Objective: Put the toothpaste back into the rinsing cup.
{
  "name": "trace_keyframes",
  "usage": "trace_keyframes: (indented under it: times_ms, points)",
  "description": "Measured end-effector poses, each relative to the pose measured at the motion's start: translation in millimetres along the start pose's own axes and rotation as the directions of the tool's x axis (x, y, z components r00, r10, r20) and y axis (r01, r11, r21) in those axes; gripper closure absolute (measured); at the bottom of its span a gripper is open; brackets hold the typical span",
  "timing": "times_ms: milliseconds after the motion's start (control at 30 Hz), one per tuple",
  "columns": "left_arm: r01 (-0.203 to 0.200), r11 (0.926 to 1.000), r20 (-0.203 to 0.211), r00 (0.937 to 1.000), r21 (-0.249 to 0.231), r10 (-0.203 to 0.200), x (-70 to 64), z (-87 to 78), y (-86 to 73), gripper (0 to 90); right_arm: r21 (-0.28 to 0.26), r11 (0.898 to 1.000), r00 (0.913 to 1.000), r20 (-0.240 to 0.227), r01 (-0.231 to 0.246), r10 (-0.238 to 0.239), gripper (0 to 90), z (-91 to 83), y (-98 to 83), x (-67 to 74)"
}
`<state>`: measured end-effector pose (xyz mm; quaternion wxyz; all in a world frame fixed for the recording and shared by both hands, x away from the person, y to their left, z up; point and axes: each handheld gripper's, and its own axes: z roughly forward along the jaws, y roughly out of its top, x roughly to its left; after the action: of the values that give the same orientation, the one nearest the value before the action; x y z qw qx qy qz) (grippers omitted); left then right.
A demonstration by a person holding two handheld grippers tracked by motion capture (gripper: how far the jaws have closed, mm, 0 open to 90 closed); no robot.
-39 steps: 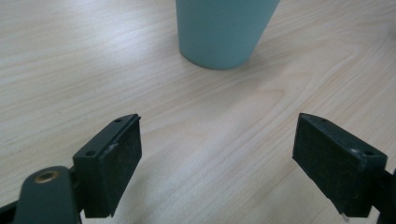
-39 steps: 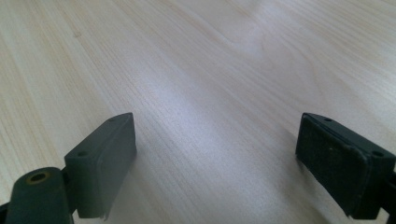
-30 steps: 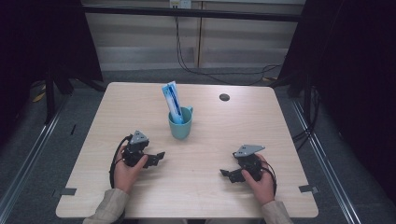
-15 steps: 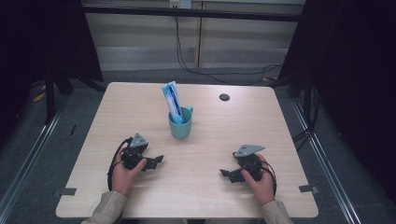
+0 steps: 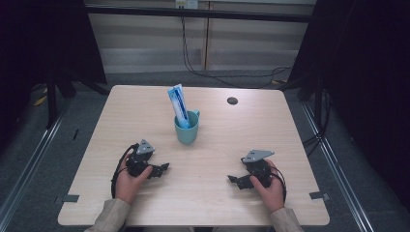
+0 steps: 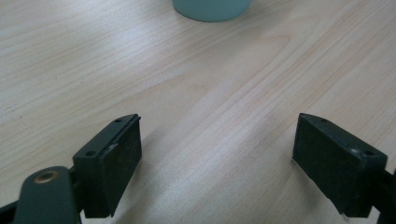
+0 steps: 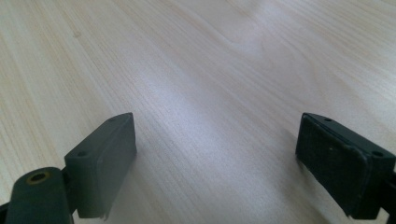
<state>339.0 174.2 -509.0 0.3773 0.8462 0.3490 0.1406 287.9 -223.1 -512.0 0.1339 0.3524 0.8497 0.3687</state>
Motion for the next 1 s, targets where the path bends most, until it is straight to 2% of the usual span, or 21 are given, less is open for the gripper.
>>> trace_keyframes:
  times_ms: [200,1000]
  points:
    - [-0.018,0.9996,-0.006,0.9998,0.021,0.018,-1.0,1.0,0.1,15.1,0.0,1.0,1.0,0.0,0.0,0.0,11.8,0.0,0.0,0.0]
    - [-0.009,0.9997,-0.007,0.9999,0.024,0.009,-0.6,2.0,0.3,12.7,-0.001,1.0,1.0,-0.003,0.009,-0.009,11.8,0.1,0.0,0.0]
